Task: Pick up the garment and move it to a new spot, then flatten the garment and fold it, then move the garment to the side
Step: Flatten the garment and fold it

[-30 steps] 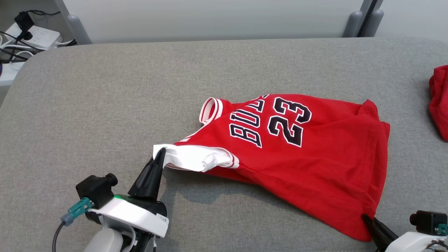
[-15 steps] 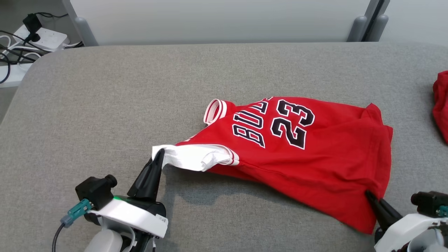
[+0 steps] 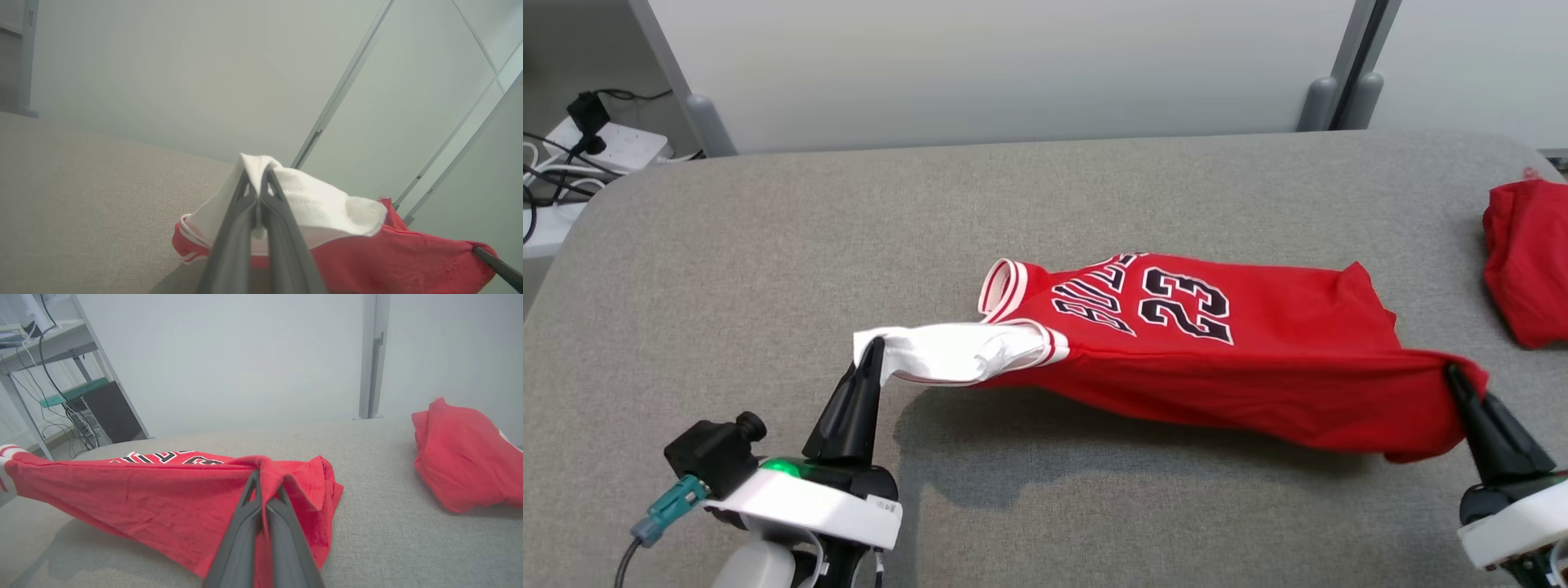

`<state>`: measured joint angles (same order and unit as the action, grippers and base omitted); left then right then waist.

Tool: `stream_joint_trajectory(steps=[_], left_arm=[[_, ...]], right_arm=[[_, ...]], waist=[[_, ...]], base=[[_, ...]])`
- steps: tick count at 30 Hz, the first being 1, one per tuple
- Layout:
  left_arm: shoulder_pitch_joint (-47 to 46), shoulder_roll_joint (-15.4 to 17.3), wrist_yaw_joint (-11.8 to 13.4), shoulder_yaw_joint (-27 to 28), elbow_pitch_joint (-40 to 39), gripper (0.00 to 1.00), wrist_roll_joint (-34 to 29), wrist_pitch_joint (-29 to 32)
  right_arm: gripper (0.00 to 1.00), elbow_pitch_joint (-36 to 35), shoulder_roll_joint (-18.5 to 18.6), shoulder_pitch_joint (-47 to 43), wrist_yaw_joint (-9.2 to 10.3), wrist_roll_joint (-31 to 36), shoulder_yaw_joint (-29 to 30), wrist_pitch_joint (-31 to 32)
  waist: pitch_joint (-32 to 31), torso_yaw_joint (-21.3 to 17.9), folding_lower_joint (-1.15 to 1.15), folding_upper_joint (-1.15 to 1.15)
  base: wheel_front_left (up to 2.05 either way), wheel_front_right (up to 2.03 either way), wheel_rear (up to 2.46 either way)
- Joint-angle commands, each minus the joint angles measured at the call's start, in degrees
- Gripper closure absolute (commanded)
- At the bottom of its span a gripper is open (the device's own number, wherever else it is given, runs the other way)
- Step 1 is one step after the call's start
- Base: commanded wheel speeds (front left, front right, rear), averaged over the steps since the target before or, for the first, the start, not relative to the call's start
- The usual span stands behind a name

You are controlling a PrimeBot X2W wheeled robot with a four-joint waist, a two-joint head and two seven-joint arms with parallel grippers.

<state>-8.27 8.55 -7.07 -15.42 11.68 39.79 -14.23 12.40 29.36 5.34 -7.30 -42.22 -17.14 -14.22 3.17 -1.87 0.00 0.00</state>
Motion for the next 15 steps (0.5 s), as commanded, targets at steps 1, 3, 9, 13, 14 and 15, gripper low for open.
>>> stream_joint_trajectory(steps=[1, 3, 9, 13, 14, 15], left_arm=[[-0.90, 1.03, -0.41, 2.28, -2.45, 1.00, 1.55, -0.74], [-2.00, 1.40, -0.41, 1.95, -4.57, 1.00, 4.33, 0.31], [-10.19, 4.13, -0.18, 2.88, -14.21, 1.00, 12.46, 8.27], [-17.86, 4.74, 2.57, 4.62, -20.08, 1.00, 17.14, 14.82], [-19.66, 4.76, 3.58, 4.89, -21.54, 1.00, 18.12, 16.39], [-21.38, 4.67, 4.72, 5.21, -23.06, 1.00, 19.05, 17.77]], right_arm=[[1.00, -3.24, 2.28, -0.69, -0.19, -1.48, 0.67, -0.77], [1.00, -6.70, 3.35, -1.14, -0.19, -4.45, 2.30, -0.77], [1.00, -15.16, 11.00, 3.38, -0.19, -10.85, 8.27, 1.60], [1.00, -18.01, 15.78, 9.37, -0.19, -12.45, 10.49, 5.31], [1.00, -18.69, 16.77, 10.83, -0.19, -12.72, 10.86, 6.15], [1.00, -19.41, 17.65, 12.16, -0.19, -13.09, 11.34, 6.96]], waist=[[-0.77, -0.38, 0.00, 0.00], [-1.62, -0.45, 0.00, 0.00], [-4.00, -0.78, 0.00, 0.00], [-5.22, -1.04, 0.00, 0.00], [-5.49, -1.05, 0.00, 0.00], [-5.68, -1.07, 0.00, 0.00]], base=[[0.00, 0.00, 0.00], [0.00, 0.00, 0.00], [0.00, 0.00, 0.00], [0.00, 0.00, 0.00], [0.00, 0.00, 0.00], [0.00, 0.00, 0.00]])
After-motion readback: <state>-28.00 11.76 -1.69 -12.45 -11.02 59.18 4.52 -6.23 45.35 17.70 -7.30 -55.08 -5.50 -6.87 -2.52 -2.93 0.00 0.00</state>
